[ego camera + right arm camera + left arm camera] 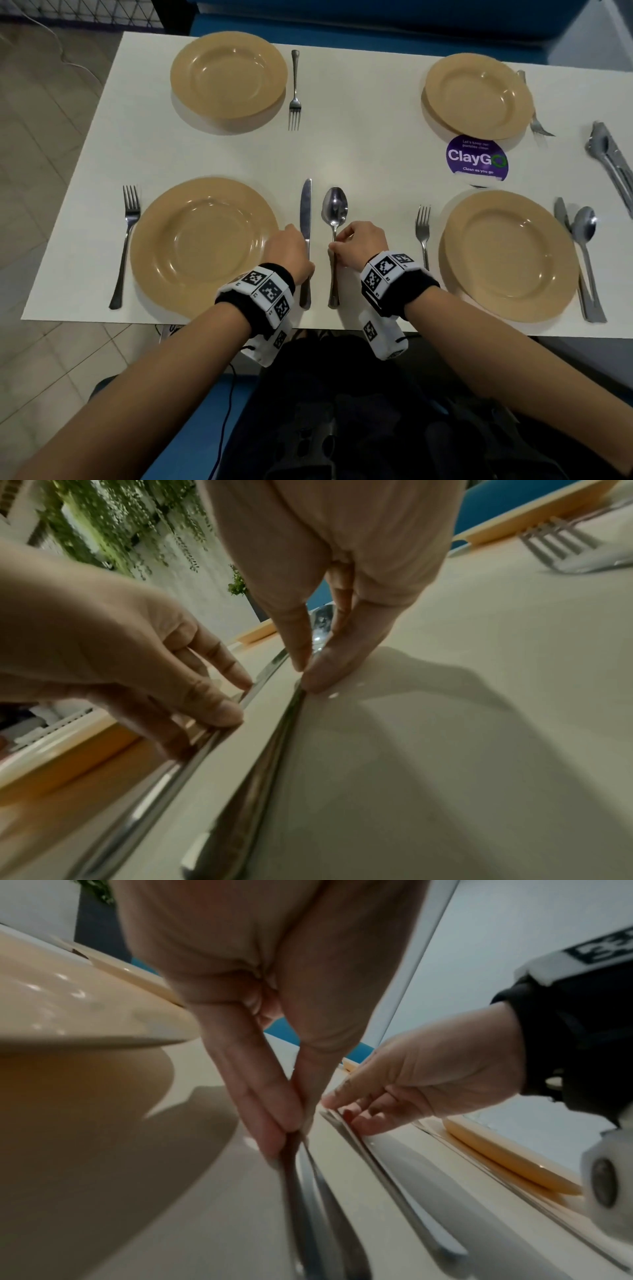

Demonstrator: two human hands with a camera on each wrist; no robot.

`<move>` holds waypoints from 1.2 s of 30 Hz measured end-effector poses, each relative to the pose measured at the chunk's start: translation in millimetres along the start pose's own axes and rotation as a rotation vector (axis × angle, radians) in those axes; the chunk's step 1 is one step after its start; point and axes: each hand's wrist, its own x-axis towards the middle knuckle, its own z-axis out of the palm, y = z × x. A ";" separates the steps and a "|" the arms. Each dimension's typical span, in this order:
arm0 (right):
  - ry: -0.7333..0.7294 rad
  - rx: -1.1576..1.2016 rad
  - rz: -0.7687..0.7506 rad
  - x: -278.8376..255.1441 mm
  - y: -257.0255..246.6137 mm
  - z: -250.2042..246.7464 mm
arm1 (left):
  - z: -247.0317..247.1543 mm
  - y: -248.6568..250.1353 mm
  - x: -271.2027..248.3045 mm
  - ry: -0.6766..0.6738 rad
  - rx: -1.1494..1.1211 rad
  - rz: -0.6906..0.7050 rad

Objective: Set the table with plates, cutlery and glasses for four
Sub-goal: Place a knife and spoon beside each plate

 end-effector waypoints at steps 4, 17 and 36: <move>-0.025 -0.022 -0.023 -5.8 -8.4 10.2 | -0.3 -6.8 -6.9 0.030 0.001 0.012; -0.020 0.020 -0.054 -12.6 -19.4 28.5 | -2.9 -14.4 -13.1 0.064 0.091 0.082; -0.048 -0.012 -0.058 -15.3 -19.6 30.2 | -2.0 -19.4 -10.7 0.064 0.116 0.113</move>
